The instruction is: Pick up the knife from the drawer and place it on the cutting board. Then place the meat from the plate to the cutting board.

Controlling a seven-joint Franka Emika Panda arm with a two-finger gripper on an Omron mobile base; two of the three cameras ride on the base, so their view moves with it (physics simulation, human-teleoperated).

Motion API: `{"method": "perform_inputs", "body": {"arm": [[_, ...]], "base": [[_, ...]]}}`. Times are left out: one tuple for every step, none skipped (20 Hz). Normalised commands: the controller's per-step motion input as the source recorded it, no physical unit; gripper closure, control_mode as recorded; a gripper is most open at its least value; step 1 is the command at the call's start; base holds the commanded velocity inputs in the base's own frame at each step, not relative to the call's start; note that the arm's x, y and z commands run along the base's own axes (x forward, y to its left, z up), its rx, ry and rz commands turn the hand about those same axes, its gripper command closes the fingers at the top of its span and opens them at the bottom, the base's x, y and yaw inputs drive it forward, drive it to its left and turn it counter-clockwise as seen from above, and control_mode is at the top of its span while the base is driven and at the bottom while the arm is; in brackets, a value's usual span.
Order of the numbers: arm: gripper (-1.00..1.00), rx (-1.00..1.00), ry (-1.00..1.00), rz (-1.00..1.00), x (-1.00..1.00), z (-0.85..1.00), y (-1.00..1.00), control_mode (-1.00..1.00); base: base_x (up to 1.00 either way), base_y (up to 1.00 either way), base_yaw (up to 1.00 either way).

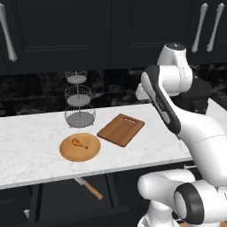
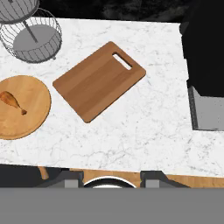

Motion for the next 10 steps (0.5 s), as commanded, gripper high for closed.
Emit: {"method": "perform_inputs", "body": {"arm": [[-1.00,0.00,0.00,0.00,-0.01,0.00,0.00,-1.00],[-1.00,0.00,0.00,0.00,-0.05,0.00,0.00,-1.00],[-1.00,0.00,0.00,0.00,-0.04,0.00,0.00,-1.00],[-1.00,0.00,0.00,0.00,0.00,0.00,0.00,-1.00],[-1.00,0.00,0.00,0.00,0.00,0.00,0.00,-1.00],[-1.00,0.00,0.00,0.00,0.00,0.00,0.00,-1.00],[-1.00,0.00,0.00,0.00,0.00,0.00,0.00,-1.00],[-1.00,0.00,0.00,0.00,0.00,0.00,0.00,-1.00],[-1.00,0.00,0.00,0.00,0.00,0.00,0.00,-1.00],[-1.00,0.00,0.00,0.00,0.00,0.00,0.16,-1.00]], "base": [[0.00,0.00,0.00],[0.00,0.00,0.00],[0.00,0.00,0.00],[0.00,0.00,0.00],[0.00,0.00,0.00],[0.00,0.00,0.00],[0.00,0.00,0.00],[0.00,0.00,0.00],[0.00,0.00,0.00],[0.00,0.00,0.00]]}}
